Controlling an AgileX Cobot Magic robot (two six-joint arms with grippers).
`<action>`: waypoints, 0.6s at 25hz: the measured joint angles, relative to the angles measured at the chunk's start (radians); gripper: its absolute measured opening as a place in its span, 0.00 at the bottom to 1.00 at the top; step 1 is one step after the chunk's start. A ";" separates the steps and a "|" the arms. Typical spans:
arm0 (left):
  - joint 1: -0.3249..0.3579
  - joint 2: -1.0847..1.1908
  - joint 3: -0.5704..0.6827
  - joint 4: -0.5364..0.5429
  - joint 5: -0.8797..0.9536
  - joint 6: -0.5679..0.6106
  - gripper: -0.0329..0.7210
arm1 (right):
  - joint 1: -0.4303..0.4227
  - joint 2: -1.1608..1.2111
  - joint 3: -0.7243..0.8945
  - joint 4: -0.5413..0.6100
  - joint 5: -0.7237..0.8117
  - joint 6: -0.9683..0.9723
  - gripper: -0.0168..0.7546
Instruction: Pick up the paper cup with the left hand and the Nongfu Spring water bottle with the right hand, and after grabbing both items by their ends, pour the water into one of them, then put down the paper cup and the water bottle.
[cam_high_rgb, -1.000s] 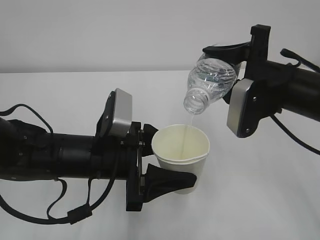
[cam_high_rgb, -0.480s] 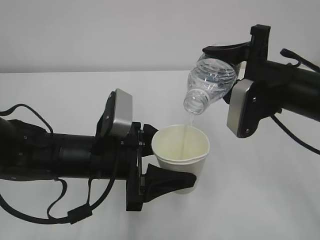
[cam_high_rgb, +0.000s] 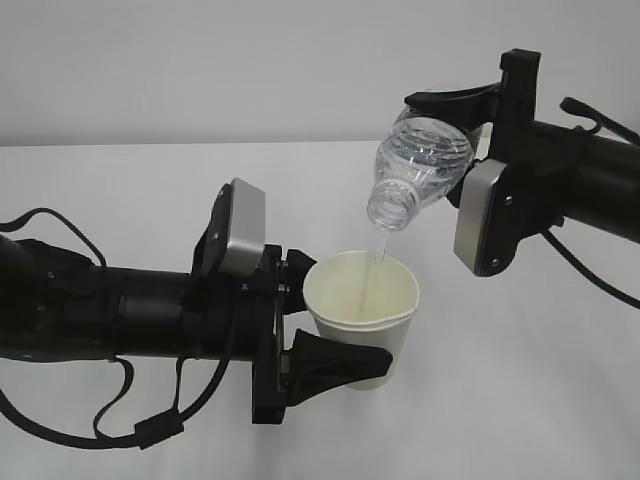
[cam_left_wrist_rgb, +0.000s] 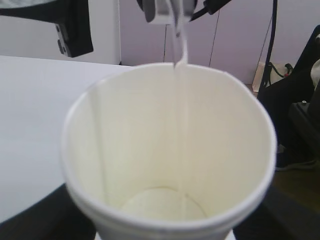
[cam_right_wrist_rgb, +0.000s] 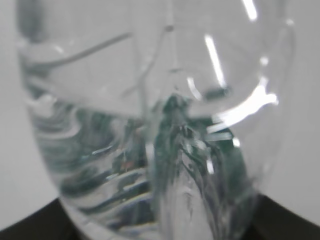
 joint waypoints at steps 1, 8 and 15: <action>0.000 0.000 0.000 0.003 0.002 0.000 0.73 | 0.000 0.000 0.000 0.001 0.000 0.000 0.56; 0.000 0.000 0.000 0.007 0.025 0.000 0.73 | 0.000 0.000 0.000 0.001 0.000 0.000 0.56; 0.000 0.000 0.000 0.007 0.025 0.000 0.73 | 0.000 0.000 0.000 0.001 0.000 0.000 0.56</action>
